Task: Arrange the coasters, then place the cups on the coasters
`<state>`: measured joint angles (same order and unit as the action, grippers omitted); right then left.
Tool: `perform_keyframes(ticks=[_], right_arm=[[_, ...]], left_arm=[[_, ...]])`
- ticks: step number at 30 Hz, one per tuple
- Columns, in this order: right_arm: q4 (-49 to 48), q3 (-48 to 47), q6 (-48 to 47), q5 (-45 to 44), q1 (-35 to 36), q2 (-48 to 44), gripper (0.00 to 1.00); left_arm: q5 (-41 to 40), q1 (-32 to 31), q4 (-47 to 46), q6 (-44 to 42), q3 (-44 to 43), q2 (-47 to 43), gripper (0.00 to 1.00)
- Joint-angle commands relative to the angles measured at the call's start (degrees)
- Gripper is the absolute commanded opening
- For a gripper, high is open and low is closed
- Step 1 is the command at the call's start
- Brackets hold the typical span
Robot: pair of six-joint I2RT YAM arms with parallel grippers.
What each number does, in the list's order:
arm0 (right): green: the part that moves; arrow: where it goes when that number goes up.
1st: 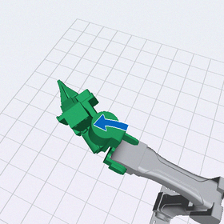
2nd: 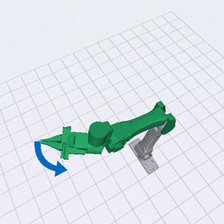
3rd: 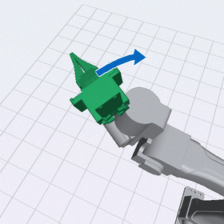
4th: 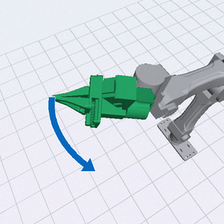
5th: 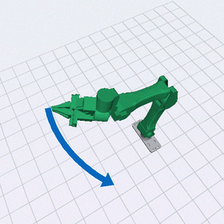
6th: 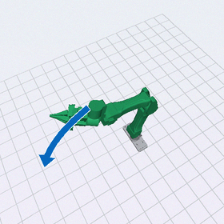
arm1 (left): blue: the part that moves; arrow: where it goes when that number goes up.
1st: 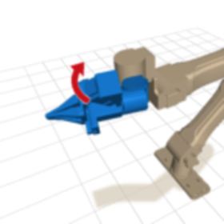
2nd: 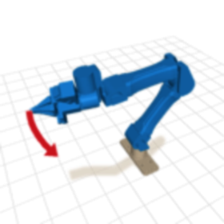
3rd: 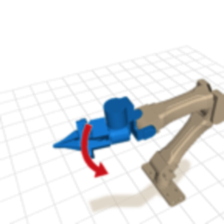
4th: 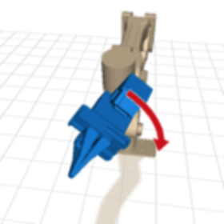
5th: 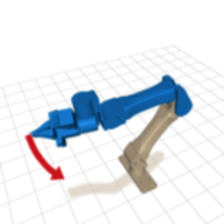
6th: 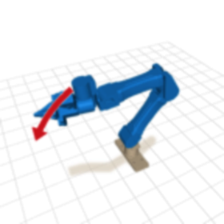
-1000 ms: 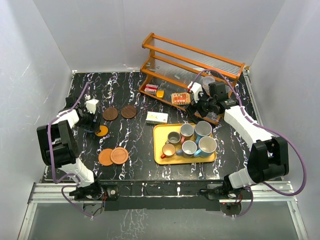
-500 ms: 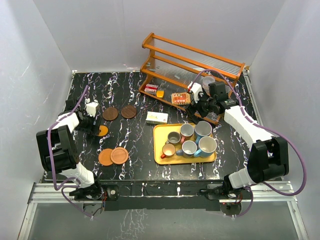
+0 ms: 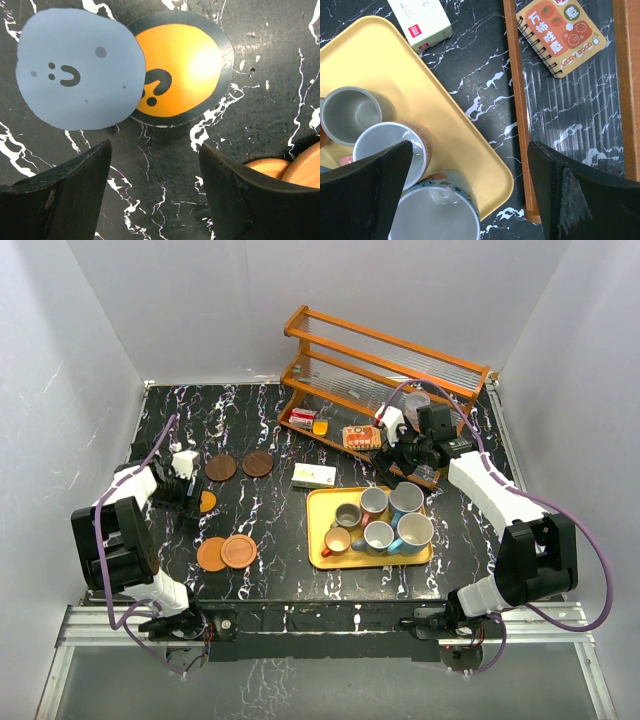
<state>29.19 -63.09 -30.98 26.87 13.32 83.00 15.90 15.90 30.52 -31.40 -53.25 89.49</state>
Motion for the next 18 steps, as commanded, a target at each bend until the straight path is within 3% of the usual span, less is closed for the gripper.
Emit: perform_keyframes(ticks=[1, 18], right_arm=[[-0.98, -1.24, -0.72, -0.30, -0.31, 0.17, 0.98], [-0.80, -1.11, -1.10, -0.53, -0.37, 0.82, 0.98]], left_arm=[[1.14, -0.31, 2.09, -0.34, 0.55, 0.13, 0.70], [1.96, -3.69, -5.69, 3.75, -3.68, 9.93, 0.72]])
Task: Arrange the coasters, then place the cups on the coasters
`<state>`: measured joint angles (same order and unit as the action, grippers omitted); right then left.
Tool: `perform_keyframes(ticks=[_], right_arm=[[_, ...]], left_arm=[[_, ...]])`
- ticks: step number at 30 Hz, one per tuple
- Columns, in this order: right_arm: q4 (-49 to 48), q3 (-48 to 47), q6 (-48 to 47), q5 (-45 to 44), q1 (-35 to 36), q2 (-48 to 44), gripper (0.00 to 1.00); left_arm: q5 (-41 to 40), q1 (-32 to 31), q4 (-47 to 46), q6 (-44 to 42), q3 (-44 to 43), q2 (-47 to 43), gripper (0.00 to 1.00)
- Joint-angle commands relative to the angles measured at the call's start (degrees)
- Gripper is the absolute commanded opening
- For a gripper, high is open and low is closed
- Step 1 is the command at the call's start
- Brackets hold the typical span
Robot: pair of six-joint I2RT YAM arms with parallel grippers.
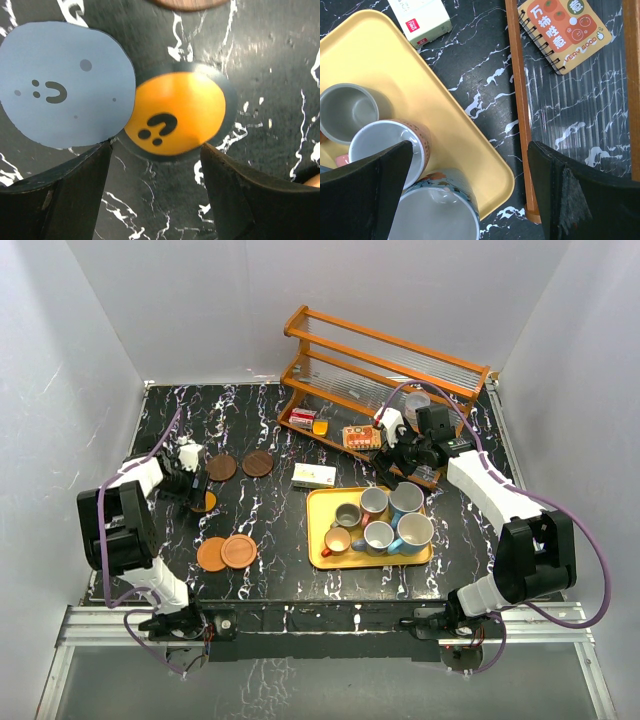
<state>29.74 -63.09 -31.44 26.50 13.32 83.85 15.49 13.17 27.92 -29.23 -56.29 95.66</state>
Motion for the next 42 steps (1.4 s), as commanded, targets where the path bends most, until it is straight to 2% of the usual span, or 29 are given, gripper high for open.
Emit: perform_keyframes(ticks=[1, 7, 20, 29, 36, 42], right_arm=[[-1.34, -1.15, -0.64, -0.15, -0.34, 0.06, 0.98], [-1.26, -1.16, -0.71, -0.48, -0.36, 0.09, 0.98], [-0.90, -1.51, -0.72, 0.20, -0.35, 0.61, 0.98], [-0.86, -1.34, -0.81, -0.24, -0.34, -0.18, 0.98], [-0.16, -2.07, -0.62, -0.46, -0.34, -0.19, 0.98], [0.22, -2.39, -0.37, -0.84, -0.53, -0.14, 0.99]], left_arm=[[2.27, -1.21, -3.40, 1.63, -0.94, 4.23, 0.72], [1.31, -3.15, -2.06, 0.83, -1.35, 5.84, 0.70], [-0.51, -6.90, 2.41, -2.24, 0.73, 2.93, 0.67], [3.17, -17.39, -0.69, -2.13, 0.47, 4.67, 0.65], [1.71, -27.75, -4.40, -2.05, -1.91, 8.52, 0.65], [-1.23, -30.95, -7.78, -0.41, -4.46, 11.31, 0.65]])
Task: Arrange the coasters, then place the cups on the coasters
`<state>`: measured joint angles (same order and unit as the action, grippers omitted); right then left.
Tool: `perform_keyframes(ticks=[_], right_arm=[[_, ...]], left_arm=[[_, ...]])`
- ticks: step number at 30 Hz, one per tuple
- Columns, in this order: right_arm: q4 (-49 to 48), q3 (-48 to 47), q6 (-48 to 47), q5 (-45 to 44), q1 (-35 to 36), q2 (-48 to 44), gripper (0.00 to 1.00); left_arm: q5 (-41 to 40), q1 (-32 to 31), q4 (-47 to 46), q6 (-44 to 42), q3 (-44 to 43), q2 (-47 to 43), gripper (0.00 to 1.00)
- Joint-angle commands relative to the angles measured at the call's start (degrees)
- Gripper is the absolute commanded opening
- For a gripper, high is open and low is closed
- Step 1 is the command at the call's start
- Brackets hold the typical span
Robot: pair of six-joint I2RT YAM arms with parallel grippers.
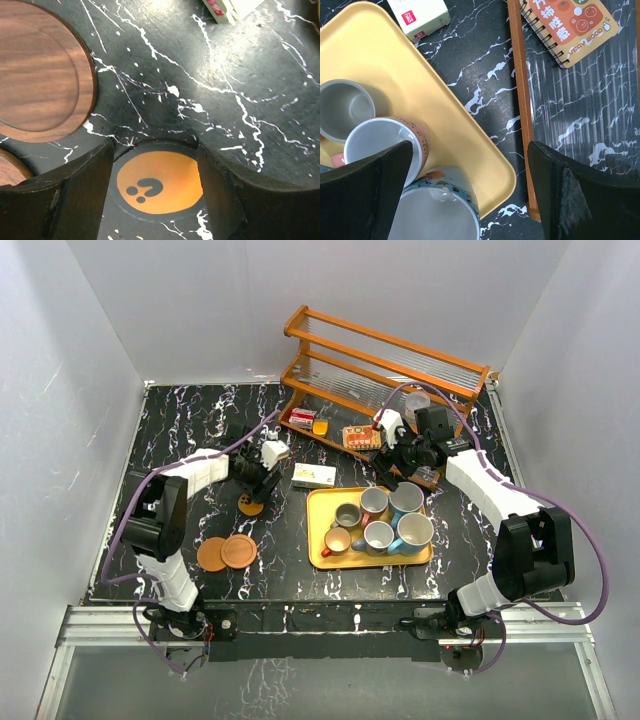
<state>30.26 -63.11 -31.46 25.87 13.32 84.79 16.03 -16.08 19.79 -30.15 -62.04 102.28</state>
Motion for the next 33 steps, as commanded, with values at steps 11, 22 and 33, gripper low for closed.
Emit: perform_keyframes(ticks=[11, 22, 33], right_arm=[[-0.07, -2.52, -0.35, 0.24, -0.59, 0.92, 0.98], [-0.01, -2.29, -0.68, 0.58, -0.58, 0.75, 0.98], [-0.04, -1.99, -1.19, 0.90, -0.58, 0.12, 0.98]], left_arm=[[0.90, -1.68, 2.05, -0.68, 2.01, -3.86, 0.70], [-1.54, -1.62, 6.03, -3.04, 5.55, -11.65, 0.84], [-7.74, -1.44, 5.79, -4.03, 11.83, -14.73, 0.88]])
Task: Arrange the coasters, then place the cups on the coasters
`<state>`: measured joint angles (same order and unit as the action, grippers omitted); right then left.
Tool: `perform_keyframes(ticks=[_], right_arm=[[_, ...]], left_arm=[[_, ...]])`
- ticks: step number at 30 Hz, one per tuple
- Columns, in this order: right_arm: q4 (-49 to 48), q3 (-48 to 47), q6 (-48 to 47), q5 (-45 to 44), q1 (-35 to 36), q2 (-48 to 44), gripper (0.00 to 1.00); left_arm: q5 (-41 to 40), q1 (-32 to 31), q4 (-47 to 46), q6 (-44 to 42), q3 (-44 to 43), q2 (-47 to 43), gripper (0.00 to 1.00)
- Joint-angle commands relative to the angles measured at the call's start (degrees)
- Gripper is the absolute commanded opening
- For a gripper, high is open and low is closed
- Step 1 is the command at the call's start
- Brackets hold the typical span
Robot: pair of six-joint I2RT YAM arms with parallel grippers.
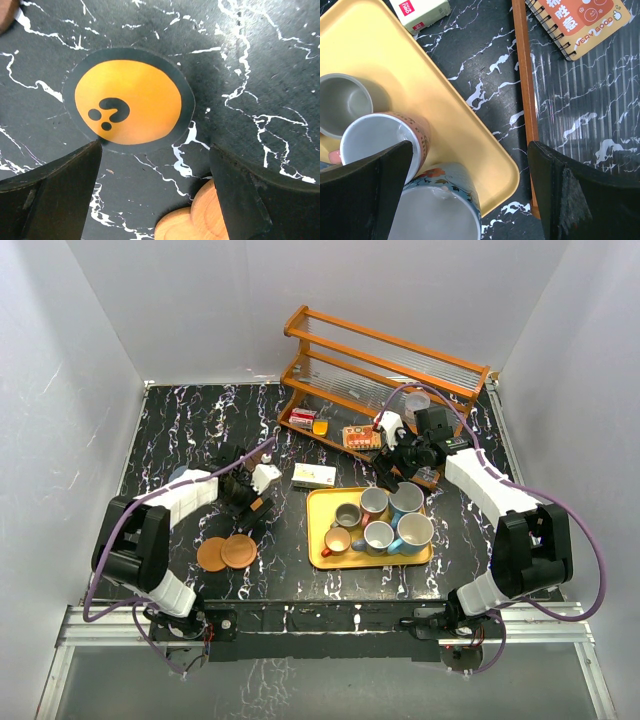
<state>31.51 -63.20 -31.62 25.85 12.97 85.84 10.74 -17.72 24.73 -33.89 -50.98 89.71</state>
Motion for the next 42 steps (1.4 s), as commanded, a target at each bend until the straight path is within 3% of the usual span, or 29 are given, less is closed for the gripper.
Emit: perform_keyframes(ticks=[1, 21, 26, 31, 38, 42], right_arm=[[-1.30, -1.85, -1.07, 0.90, -0.24, -1.06, 0.98], [-1.37, -1.66, -1.33, 0.45, -0.24, -1.42, 0.98], [-1.44, -1.58, -1.34, 0.29, -0.23, -1.14, 0.98], [-1.39, -1.58, -1.34, 0.37, -0.24, -1.03, 0.98], [-1.44, -1.62, -1.38, 0.52, -0.26, -0.94, 0.98], [-1.30, -1.73, -1.32, 0.69, -0.23, -0.95, 0.98]], left_arm=[[-2.54, 0.30, 0.80, -0.07, 0.86, -1.94, 0.88], [-2.07, 1.32, -5.58, 5.74, -3.37, 9.14, 0.71], [-2.22, 1.36, -4.52, 5.41, -3.69, 8.78, 0.71], [-0.46, 2.67, 0.50, 2.44, -4.02, 5.32, 0.79], [7.54, 13.86, 4.80, 2.05, -7.90, -1.69, 0.82], [5.61, 21.87, 1.26, 5.45, -10.57, -0.35, 0.81]])
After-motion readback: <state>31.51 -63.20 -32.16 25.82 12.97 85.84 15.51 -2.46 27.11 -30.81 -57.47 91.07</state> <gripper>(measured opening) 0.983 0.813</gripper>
